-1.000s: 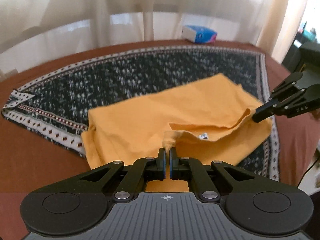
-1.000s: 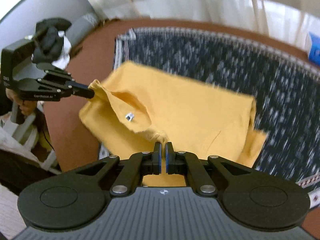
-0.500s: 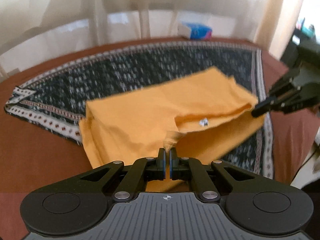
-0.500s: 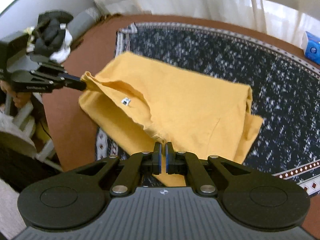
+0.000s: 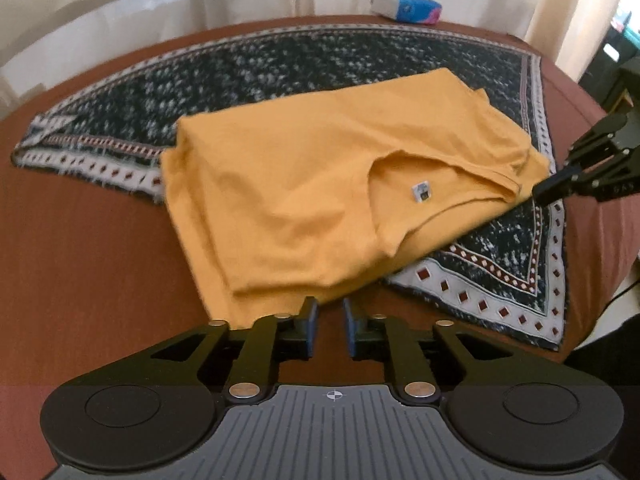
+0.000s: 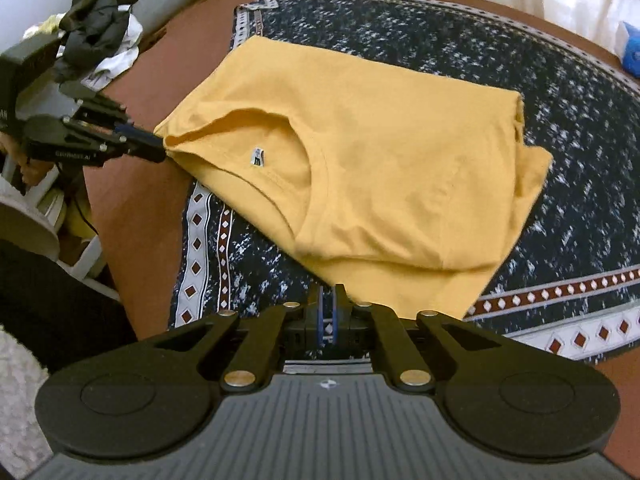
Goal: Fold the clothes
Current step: 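Lift the collar edge with both grippers and fold it over onto the hem, then open both grippers and release the folded shirt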
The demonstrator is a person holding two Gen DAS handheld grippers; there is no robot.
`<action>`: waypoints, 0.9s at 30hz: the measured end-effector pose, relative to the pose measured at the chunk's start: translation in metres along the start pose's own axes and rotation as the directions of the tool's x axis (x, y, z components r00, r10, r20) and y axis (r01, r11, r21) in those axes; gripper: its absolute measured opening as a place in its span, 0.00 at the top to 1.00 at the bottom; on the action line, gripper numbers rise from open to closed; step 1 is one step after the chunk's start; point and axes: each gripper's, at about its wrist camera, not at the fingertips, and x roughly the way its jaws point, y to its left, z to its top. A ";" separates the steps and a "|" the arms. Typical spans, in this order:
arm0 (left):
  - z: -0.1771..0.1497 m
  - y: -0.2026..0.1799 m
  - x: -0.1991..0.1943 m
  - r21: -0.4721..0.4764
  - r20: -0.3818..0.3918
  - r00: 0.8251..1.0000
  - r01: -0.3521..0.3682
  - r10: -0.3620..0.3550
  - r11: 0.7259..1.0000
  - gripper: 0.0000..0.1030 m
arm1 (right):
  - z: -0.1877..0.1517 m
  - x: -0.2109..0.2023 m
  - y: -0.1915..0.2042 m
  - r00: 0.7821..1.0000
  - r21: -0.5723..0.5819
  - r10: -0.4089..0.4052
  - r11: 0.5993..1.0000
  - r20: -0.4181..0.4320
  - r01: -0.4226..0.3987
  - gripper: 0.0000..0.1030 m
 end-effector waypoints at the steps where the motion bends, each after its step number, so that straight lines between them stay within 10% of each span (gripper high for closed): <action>1: 0.001 0.005 -0.003 -0.030 0.014 1.000 -0.009 0.009 1.000 0.63 | 0.000 -0.005 -0.001 1.000 0.017 -0.006 1.000 0.015 0.006 0.93; 4: 0.003 0.018 -0.013 -0.119 0.056 0.998 -0.032 0.039 0.992 0.47 | 0.005 -0.022 -0.012 0.991 0.125 -0.061 0.991 0.117 0.046 0.92; 8: 0.009 0.036 -0.013 -0.218 0.093 0.992 -0.068 0.090 0.973 0.47 | 0.007 -0.028 -0.026 0.973 0.230 -0.144 0.968 0.178 0.101 0.55; 17: 0.010 0.033 0.020 -0.245 0.038 0.998 -0.031 0.042 0.969 0.47 | 0.006 -0.016 -0.042 0.952 0.358 -0.245 0.919 0.183 0.167 0.54; 18: 0.009 0.032 0.022 -0.246 0.028 0.999 -0.029 0.037 0.969 0.50 | 0.006 -0.013 -0.041 0.954 0.361 -0.240 0.918 0.176 0.165 0.54; 19: 0.008 0.032 0.025 -0.248 0.017 0.999 -0.030 0.036 0.968 0.83 | 0.005 -0.010 -0.041 0.959 0.365 -0.230 0.918 0.167 0.157 0.56; 20: 0.007 0.032 0.026 -0.252 0.012 0.999 -0.029 0.033 0.967 0.94 | 0.004 -0.007 -0.040 0.964 0.367 -0.218 0.918 0.154 0.149 0.61; 22: 0.006 0.034 0.022 -0.267 0.023 0.999 -0.019 0.026 0.964 0.98 | 0.003 -0.009 -0.038 0.968 0.373 -0.200 0.918 0.154 0.130 0.89; 27: 0.001 0.039 0.003 -0.291 0.058 0.998 -0.011 0.029 0.957 1.00 | -0.001 -0.021 -0.034 0.973 0.393 -0.156 0.916 0.171 0.078 0.91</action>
